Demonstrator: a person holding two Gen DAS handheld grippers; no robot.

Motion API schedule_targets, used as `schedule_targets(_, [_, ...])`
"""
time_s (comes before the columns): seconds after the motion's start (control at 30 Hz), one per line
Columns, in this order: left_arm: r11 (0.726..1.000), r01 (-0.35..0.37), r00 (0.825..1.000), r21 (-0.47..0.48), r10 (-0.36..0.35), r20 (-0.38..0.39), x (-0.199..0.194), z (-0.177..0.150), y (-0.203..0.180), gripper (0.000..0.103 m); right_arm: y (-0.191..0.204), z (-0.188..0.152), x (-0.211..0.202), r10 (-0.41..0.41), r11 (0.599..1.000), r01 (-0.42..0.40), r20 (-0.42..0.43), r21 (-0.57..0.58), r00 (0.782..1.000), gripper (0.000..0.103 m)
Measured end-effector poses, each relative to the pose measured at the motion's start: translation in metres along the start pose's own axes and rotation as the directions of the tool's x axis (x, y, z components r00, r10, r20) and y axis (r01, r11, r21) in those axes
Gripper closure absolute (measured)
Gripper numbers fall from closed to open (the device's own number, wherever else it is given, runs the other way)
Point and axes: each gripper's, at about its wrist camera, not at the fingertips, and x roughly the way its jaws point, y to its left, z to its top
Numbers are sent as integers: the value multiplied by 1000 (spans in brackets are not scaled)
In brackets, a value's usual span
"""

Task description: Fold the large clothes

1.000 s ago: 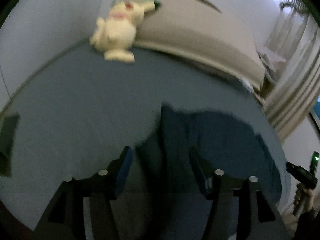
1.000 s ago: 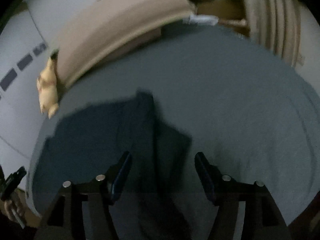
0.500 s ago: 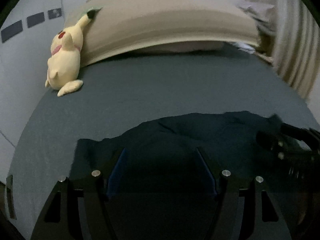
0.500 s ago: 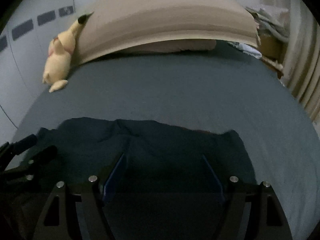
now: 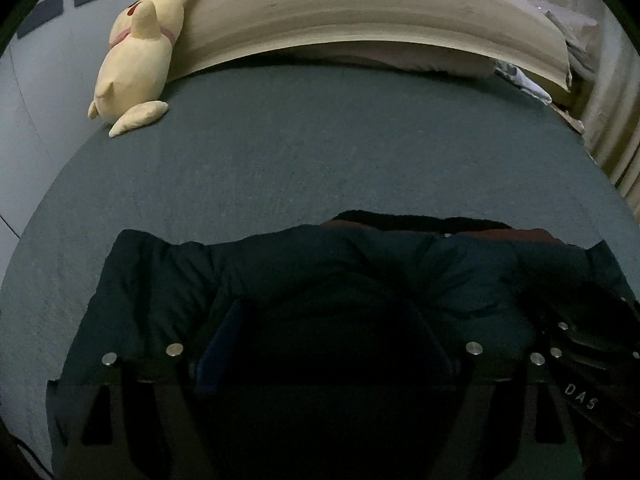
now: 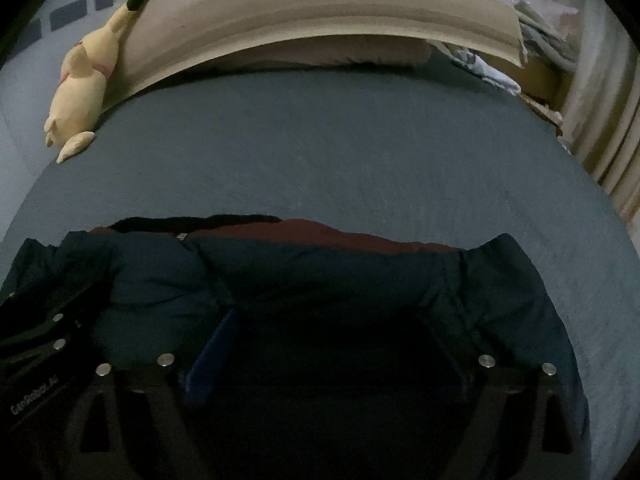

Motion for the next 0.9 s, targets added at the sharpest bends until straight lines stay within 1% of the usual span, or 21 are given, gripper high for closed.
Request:
schedule_targets(0.07, [1000, 11, 1000, -10, -11, 1, -9, 0, 1, 19, -5, 4, -8, 5, 1000, -5, -3, 7, 1000, 12])
schedule_targets(0.17, [998, 27, 1000, -52, -26, 15, -39, -5, 10, 19, -17, -2, -51, 37, 997, -42, 65, 72, 997, 12])
schedule_targets(0.2, [998, 43, 999, -43, -42, 29, -52, -8, 11, 19, -18, -5, -65, 45, 996, -51, 84, 76, 995, 11])
schedule_targets(0.23, [999, 43, 998, -33, -42, 43, -62, -11, 12, 19, -19, -10, -79, 53, 995, -62, 102, 79, 993, 11])
schedule_targets(0.27, [999, 31, 997, -24, -30, 64, -76, -17, 13, 19, -21, -18, -97, 66, 994, -76, 125, 83, 990, 11])
schedule_targets(0.33, [999, 36, 995, -7, -35, 96, -100, -30, 12, 19, -23, -37, -122, 79, 992, -93, 154, 86, 985, 11])
schedule_targets(0.43, [1000, 26, 992, 8, -27, 119, -128, -55, 10, 19, -22, -69, -145, 80, 993, -95, 176, 77, 981, 11])
schedule_targets(0.47, [999, 34, 991, 18, -36, 130, -134, -63, 10, 19, -17, -83, -154, 73, 993, -88, 181, 73, 981, 11])
schedule_targets(0.5, [999, 27, 989, 25, -30, 146, -144, -75, 9, 19, -16, -99, -160, 65, 995, -79, 186, 68, 980, 11])
schedule_targets(0.53, [1000, 18, 988, 25, -22, 151, -144, -80, 13, 19, -15, -109, -163, 61, 995, -75, 191, 66, 980, 11])
schedule_targets(0.6, [999, 26, 988, 33, -31, 153, -149, -97, 14, 19, -16, -129, -166, 49, 995, -65, 193, 78, 980, 11])
schedule_targets(0.63, [999, 22, 989, 32, -26, 147, -145, -100, 19, 19, -17, -132, -165, 48, 995, -65, 190, 81, 980, 11])
schedule_targets(0.73, [1000, 14, 990, 26, -18, 137, -148, -123, 20, 19, -14, -156, -164, 36, 994, -53, 178, 93, 983, 11])
schedule_targets(0.9, [999, -21, 994, 28, 18, 108, -134, -146, 19, 19, -10, -180, -159, 3, 995, -22, 183, 99, 983, 11])
